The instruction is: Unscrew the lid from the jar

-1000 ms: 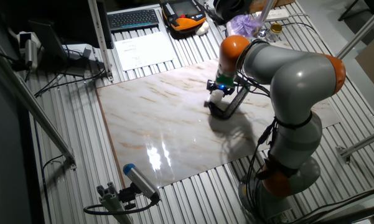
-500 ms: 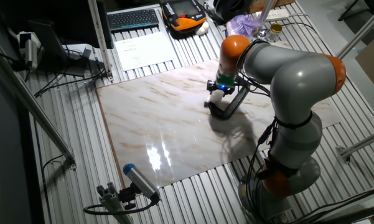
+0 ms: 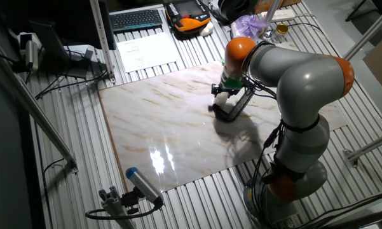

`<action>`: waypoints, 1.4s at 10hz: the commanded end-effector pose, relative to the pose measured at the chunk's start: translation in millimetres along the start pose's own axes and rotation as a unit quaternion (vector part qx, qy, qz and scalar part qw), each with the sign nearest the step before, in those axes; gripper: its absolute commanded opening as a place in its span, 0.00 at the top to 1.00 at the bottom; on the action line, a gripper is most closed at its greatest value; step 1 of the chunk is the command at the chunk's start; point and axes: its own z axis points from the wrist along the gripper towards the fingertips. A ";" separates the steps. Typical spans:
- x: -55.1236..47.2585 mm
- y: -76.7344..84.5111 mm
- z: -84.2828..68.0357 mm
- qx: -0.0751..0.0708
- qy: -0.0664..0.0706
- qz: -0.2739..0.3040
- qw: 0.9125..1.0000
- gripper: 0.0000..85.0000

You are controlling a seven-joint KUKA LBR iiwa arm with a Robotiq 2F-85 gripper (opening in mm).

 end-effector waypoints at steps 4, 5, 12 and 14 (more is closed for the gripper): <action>-0.4 0.4 -0.4 -0.001 -0.002 -0.042 0.999 0.60; -0.5 0.6 -0.6 -0.001 -0.002 -0.055 0.998 0.60; -1.0 1.0 -0.4 -0.004 -0.004 -0.138 0.990 0.60; -1.1 1.3 -0.5 -0.004 -0.008 -0.153 0.988 0.60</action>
